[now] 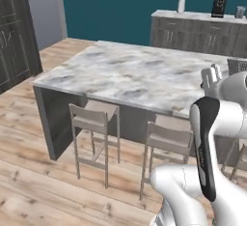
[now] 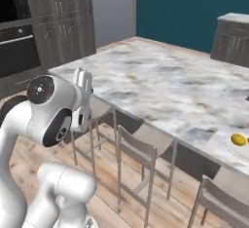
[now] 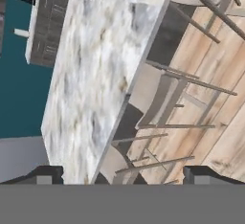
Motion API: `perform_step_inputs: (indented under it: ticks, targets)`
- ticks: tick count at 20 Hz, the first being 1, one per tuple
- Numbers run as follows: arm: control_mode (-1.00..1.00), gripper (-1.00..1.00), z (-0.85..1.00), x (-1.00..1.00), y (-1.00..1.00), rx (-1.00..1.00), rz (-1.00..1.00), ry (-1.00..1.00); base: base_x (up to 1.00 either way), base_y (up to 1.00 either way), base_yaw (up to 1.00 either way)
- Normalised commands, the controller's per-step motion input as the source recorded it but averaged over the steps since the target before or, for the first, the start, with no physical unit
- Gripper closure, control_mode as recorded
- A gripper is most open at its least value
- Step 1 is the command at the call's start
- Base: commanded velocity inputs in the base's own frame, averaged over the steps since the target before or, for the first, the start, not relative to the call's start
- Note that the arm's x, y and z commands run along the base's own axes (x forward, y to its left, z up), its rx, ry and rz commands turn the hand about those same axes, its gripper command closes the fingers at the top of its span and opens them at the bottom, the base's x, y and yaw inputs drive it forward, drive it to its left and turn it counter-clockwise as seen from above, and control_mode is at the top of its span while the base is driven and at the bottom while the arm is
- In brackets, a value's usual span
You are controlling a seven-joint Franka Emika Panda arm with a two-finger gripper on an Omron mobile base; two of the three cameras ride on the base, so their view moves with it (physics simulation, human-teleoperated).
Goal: Retrieve the tupperware and aluminum foil from the cabinet and place them on the dining counter near the plate with lemon and shrimp to prepare for storing leftovers.
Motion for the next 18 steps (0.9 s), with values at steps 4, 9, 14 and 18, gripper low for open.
perform_step_inputs:
  ticks: [4, 9, 14, 18]
  targets:
    - [1.00, -1.00, 0.00, 0.00, 0.00, 0.00, 0.00, 0.00, 0.49, 1.00, 0.32]
    - [1.00, -1.00, 0.00, 0.00, 0.00, 0.00, 0.00, 0.00, 0.56, 1.00, 0.26]
    - [1.00, -1.00, 0.00, 0.00, 0.00, 0.00, 0.00, 0.00, 0.56, 1.00, 0.08]
    - [1.00, -1.00, 0.00, 0.00, 0.00, 0.00, 0.00, 0.00, 0.63, 1.00, -0.04]
